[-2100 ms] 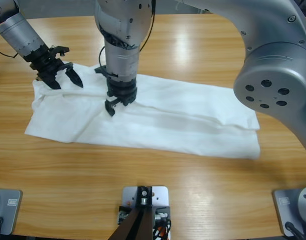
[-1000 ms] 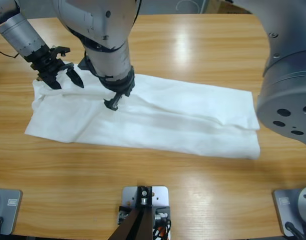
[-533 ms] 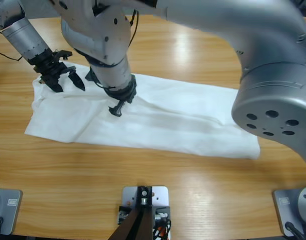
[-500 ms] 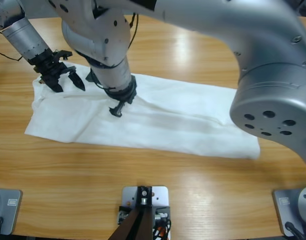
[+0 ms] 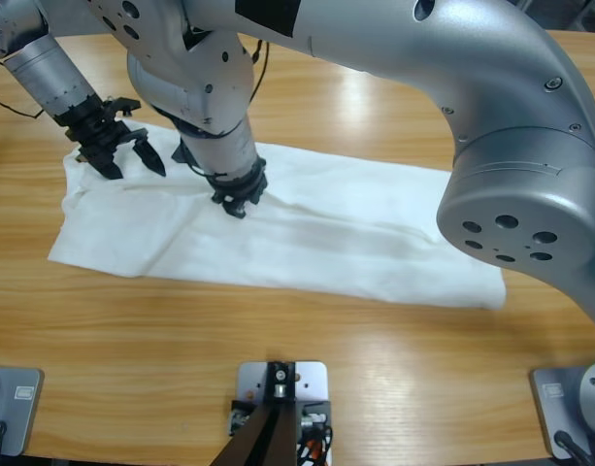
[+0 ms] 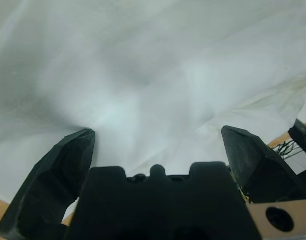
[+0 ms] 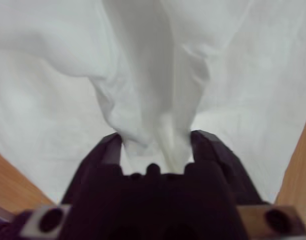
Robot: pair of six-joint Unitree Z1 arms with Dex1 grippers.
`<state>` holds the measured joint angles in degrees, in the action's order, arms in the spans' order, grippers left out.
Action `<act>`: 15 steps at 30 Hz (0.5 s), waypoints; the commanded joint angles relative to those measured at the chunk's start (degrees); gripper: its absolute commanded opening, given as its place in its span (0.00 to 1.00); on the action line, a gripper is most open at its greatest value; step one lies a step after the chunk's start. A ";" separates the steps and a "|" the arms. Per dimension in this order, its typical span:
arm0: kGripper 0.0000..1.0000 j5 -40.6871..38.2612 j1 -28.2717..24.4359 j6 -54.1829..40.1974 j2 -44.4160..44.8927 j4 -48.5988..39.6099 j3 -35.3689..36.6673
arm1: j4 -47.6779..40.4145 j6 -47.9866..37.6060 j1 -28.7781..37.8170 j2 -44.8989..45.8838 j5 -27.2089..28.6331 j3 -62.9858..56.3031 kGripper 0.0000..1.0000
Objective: Fold clothes
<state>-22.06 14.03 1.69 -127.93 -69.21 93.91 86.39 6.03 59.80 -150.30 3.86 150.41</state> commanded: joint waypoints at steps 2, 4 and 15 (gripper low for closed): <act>1.00 0.81 0.45 0.42 -3.90 0.66 -0.73 | 6.07 -0.49 -0.84 -3.07 2.11 17.97 0.00; 1.00 0.86 0.45 0.42 -3.90 0.66 -0.69 | 6.07 -0.49 -0.91 -2.96 2.15 17.82 0.00; 1.00 0.79 0.45 0.42 -3.90 0.62 -0.75 | 6.07 -0.47 -1.35 -4.10 2.45 17.13 0.00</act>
<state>-22.06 14.03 1.69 -127.93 -69.21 93.91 86.39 5.96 59.29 -150.30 5.48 150.41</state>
